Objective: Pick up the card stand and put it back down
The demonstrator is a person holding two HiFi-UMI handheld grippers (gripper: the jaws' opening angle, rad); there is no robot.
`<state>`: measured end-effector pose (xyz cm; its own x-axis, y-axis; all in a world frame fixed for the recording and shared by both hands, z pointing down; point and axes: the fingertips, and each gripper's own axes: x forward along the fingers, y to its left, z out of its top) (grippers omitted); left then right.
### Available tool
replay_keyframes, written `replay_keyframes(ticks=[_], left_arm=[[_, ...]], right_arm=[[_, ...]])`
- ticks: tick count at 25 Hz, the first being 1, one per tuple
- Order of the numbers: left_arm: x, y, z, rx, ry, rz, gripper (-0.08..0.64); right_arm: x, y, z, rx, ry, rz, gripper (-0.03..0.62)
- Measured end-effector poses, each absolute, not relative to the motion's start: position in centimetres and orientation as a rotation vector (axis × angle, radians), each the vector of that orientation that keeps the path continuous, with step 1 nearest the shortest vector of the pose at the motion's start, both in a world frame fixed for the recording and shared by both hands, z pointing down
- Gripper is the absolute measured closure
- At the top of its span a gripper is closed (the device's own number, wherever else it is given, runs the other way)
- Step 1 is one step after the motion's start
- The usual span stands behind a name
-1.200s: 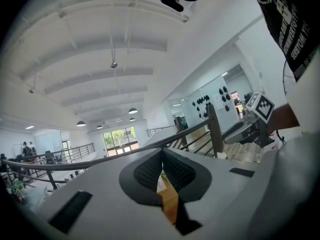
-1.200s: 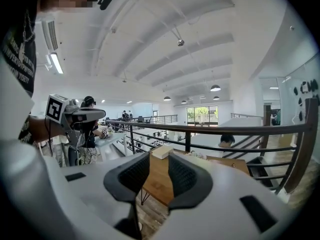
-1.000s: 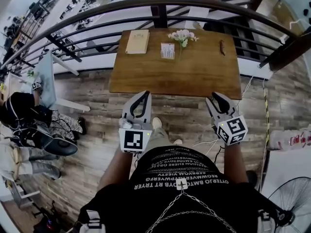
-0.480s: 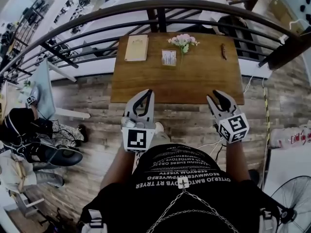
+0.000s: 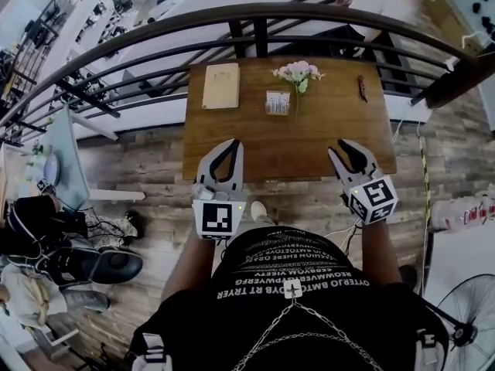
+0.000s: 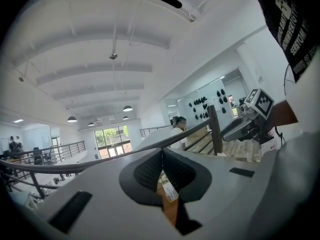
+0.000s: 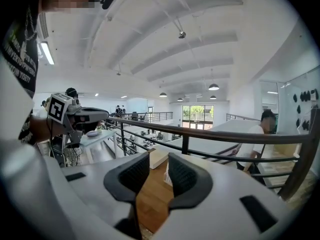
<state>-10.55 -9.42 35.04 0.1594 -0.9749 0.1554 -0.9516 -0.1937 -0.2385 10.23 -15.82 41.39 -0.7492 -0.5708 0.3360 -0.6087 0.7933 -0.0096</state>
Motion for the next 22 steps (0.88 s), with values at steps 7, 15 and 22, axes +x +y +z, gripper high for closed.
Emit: replay_keyframes(ticks=[7, 15, 22], left_arm=[[-14.3, -12.3, 35.6, -2.375, 1.883, -0.390, 0.534], [-15.4, -14.4, 35.9, -2.446, 1.800, -0.356, 0.534], [-15.9, -16.0, 37.4, -2.490, 1.783, -0.380, 0.534]], right_arm=[[6.1, -18.1, 41.4, 0.953, -2.652, 0.176, 0.474], [4.5, -19.3, 41.1, 1.017, -2.633, 0.173, 0.474], [4.9, -20.9, 43.0, 1.051, -2.586, 0.210, 0.474]])
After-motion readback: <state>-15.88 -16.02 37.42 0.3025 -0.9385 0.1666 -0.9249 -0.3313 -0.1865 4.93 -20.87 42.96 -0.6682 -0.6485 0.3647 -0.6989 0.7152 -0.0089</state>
